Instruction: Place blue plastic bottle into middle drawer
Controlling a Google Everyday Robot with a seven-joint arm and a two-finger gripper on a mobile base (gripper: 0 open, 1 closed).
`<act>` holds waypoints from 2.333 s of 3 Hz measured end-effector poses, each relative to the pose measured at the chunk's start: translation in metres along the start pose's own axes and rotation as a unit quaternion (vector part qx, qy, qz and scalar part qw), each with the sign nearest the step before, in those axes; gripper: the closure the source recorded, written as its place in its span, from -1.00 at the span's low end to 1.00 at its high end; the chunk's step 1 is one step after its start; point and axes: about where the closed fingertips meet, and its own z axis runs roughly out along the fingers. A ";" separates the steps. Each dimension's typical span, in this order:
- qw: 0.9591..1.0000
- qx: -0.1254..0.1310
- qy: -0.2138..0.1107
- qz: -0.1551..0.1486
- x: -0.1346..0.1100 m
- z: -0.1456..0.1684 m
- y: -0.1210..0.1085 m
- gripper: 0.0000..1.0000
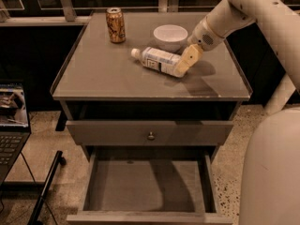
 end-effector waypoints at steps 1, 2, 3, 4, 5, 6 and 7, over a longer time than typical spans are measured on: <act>1.000 -0.018 -0.009 -0.011 -0.013 0.018 0.001 -1.00; 1.000 -0.019 -0.009 -0.012 -0.014 0.019 0.001 -0.65; 1.000 -0.019 -0.009 -0.012 -0.014 0.020 0.001 -0.19; 1.000 -0.019 -0.009 -0.012 -0.014 0.020 0.001 0.28; 1.000 -0.019 -0.009 -0.012 -0.014 0.020 0.001 0.74; 1.000 -0.021 -0.010 -0.013 -0.014 0.021 0.001 1.00; 0.998 -0.049 -0.032 -0.036 -0.019 0.008 0.018 1.00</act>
Offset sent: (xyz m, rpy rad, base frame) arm 0.0067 0.0166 -0.0062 0.0168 0.0078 0.0342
